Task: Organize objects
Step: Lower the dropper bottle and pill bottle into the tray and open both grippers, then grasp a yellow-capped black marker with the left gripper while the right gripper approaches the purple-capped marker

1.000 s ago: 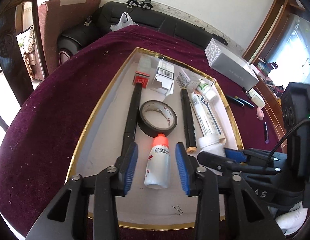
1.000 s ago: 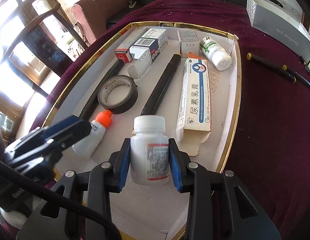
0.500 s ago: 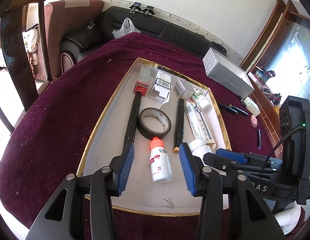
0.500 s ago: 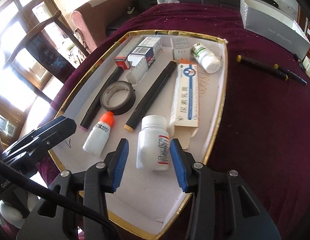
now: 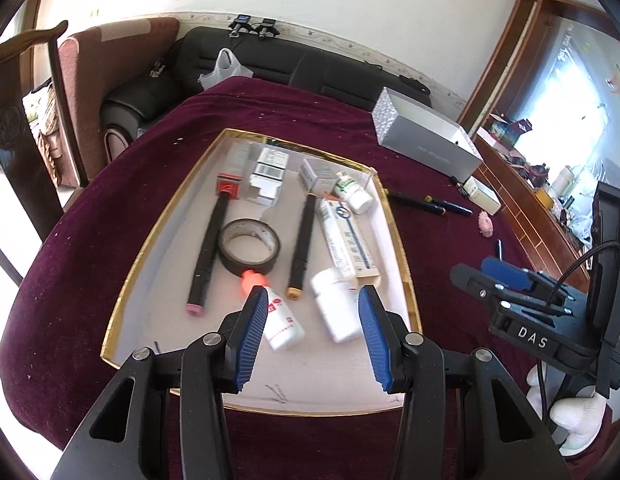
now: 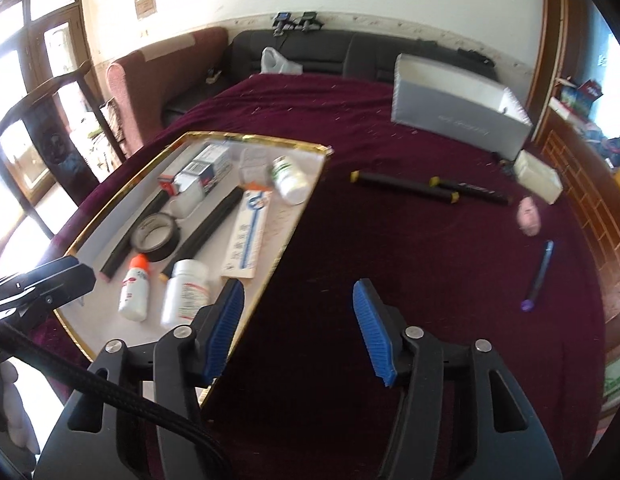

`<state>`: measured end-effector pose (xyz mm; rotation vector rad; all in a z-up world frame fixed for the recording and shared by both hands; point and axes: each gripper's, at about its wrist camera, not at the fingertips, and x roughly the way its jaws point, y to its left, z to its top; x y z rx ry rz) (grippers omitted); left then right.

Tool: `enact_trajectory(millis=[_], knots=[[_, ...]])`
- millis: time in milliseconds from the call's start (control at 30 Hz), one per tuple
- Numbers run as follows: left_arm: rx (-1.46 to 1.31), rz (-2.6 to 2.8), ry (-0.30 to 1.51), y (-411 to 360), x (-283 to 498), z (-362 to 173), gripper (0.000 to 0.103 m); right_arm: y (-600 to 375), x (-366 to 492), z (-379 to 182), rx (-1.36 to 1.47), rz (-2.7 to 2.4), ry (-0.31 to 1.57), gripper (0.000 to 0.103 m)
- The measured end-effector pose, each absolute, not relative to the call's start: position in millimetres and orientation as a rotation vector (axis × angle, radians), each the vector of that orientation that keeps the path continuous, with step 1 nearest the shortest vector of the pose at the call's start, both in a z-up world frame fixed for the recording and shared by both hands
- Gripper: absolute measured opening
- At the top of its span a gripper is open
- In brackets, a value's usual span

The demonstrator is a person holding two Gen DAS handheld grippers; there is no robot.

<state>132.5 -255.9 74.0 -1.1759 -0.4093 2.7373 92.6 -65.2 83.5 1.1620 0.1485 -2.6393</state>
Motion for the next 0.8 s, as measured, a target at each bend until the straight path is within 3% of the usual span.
enact_trajectory(millis=[533, 800], knots=[[-1.223, 2.612, -0.215, -160.7, 101.4, 80.6, 0.041, 22.9, 84.3, 90.7, 1.098, -2.871, 0.192, 0.065], [-1.217, 2.594, -0.158, -121.7, 69.2, 94.7, 0.041, 80.4, 58.3, 80.8, 1.167, -2.906, 0.066, 0.066]])
